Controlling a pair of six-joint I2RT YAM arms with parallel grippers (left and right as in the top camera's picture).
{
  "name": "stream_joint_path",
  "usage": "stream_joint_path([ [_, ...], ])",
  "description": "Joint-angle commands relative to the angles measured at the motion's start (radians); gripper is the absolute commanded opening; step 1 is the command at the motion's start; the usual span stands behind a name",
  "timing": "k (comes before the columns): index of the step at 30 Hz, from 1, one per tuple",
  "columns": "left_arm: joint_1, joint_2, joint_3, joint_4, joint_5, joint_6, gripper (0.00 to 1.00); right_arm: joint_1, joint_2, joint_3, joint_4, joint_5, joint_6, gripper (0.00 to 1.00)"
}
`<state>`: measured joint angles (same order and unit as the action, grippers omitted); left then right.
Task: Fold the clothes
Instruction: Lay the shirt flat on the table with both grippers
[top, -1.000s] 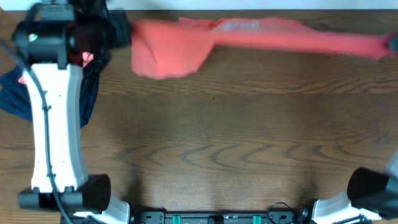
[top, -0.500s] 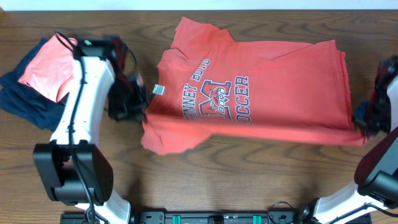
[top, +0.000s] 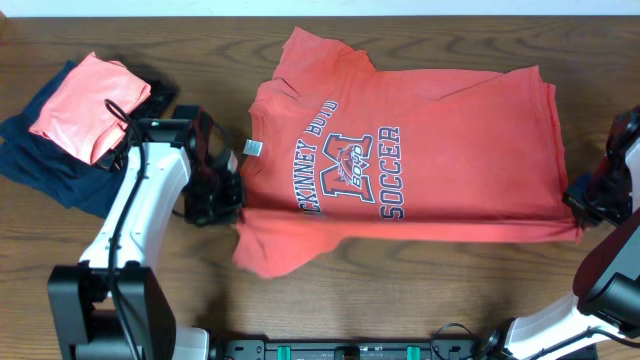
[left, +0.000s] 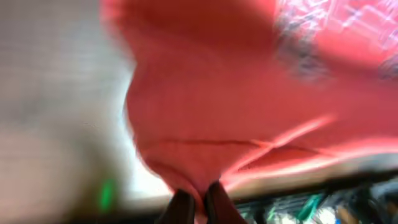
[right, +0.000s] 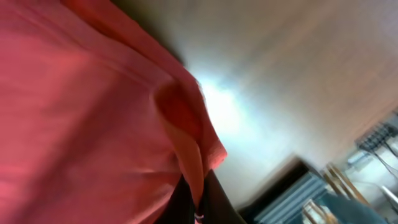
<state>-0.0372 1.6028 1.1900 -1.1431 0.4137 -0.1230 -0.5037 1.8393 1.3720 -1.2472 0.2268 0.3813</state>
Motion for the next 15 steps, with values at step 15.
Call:
stream_joint_path([
  [15,0.005,0.092,0.013,0.706,0.125,-0.21,0.06,0.038,-0.005,0.002,0.53,-0.255,-0.049,0.01],
])
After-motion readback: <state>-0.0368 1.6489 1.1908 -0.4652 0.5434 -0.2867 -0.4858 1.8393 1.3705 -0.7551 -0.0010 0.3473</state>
